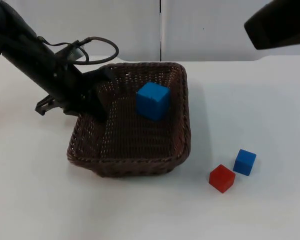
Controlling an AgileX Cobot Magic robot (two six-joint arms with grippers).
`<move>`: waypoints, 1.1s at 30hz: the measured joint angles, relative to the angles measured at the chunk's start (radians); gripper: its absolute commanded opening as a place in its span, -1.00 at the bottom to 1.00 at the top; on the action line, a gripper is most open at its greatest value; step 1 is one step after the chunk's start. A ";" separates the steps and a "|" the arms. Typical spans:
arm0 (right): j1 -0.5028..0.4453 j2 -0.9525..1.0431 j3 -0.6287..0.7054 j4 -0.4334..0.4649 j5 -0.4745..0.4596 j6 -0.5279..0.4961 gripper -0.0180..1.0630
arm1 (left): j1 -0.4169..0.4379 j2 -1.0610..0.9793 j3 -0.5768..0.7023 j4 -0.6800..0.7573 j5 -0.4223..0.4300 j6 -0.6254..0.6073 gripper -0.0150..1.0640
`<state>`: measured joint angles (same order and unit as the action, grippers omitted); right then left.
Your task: Pick up the basket with the left hand and place the largest block into the basket with the right hand.
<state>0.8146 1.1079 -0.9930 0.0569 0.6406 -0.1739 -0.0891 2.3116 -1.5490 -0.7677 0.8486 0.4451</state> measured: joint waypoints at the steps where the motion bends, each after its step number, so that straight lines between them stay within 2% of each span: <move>1: 0.000 0.000 0.000 0.000 0.000 0.002 0.52 | 0.000 0.000 0.000 -0.005 0.000 0.004 -0.75; 2: 0.000 0.000 0.000 0.000 0.000 0.002 0.52 | 0.000 0.000 0.000 -0.005 0.000 0.004 -0.62; 3: 0.000 0.000 0.000 0.000 0.000 0.002 0.52 | 0.000 0.000 0.000 -0.015 0.002 0.006 -0.62; 6: 0.000 0.000 0.000 0.000 0.000 0.002 0.52 | 0.000 0.000 -0.006 -0.057 0.023 0.015 0.13; 7: 0.000 0.000 0.000 0.000 0.000 0.002 0.52 | 0.000 0.000 -0.006 -0.057 0.023 0.015 0.31; 8: 0.000 0.000 0.000 0.000 0.000 0.002 0.52 | 0.000 -0.002 -0.006 -0.069 0.034 0.018 0.31; 10: 0.000 0.000 0.000 0.000 0.000 0.002 0.52 | 0.000 -0.007 -0.008 -0.085 0.051 0.024 0.65; 12: 0.000 0.000 0.000 0.000 0.000 0.002 0.52 | -0.001 -0.014 -0.008 -0.085 0.056 0.029 0.84; 15: 0.000 0.000 0.000 0.000 -0.002 0.002 0.52 | -0.002 -0.056 -0.008 -0.077 0.064 0.037 0.94; 20: 0.000 0.000 0.000 0.000 -0.018 0.002 0.52 | -0.003 -0.137 -0.008 -0.008 0.071 0.035 0.95; 27: 0.000 0.000 0.000 -0.011 -0.078 0.006 0.52 | -0.003 -0.206 -0.008 0.186 0.083 -0.076 0.95; 33: 0.000 0.000 0.000 -0.024 -0.090 0.006 0.52 | -0.010 -0.237 -0.008 0.236 0.126 -0.106 0.95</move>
<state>0.8146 1.1079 -0.9930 0.0334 0.5502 -0.1680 -0.0989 2.0743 -1.5572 -0.5321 0.9742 0.3393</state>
